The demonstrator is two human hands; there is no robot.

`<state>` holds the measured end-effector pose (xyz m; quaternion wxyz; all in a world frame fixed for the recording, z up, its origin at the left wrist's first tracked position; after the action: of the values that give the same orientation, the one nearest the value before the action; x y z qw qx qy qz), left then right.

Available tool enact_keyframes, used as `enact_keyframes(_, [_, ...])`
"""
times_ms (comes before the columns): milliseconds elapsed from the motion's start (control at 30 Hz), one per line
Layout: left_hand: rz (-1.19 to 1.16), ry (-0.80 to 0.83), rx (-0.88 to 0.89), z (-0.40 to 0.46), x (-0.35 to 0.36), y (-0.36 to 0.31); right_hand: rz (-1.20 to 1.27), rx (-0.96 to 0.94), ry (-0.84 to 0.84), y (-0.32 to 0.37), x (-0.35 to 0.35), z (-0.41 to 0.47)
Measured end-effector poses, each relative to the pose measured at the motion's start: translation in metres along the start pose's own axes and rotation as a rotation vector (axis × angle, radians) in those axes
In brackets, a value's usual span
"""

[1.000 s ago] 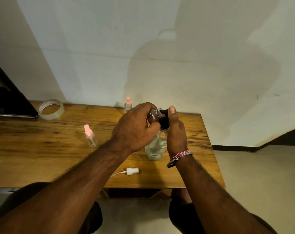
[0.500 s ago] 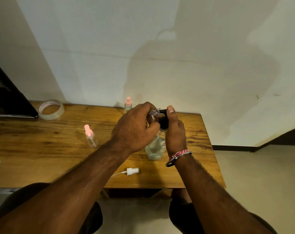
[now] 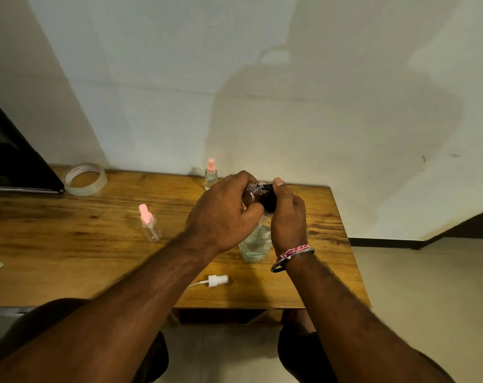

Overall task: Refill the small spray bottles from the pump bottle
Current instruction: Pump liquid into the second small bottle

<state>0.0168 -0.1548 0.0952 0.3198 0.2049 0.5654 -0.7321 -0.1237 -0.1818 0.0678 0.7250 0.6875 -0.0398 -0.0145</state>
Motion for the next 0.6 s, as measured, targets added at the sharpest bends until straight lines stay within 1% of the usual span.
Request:
enact_keyframes(267, [-0.009,-0.030,0.023,0.0014,-0.0053,-0.0040,0.035,0.009,0.087,-0.0027,0.0053,-0.0010])
enact_keyframes(600, [-0.005,-0.025,0.010,0.0015,-0.0056,-0.0017,0.010,0.017,0.064,-0.0034,0.0053,0.0007])
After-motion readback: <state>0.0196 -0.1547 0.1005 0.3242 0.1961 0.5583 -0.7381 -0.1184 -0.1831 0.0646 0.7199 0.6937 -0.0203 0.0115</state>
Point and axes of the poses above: each hand's wrist, its own z-axis towards the middle knuckle, its own x-axis out of the palm, y = z × x, the point moved 10 cm from there along z, towards the middle knuckle, and after that the axes turned 2 degrees about z, right-handed, at the moved point
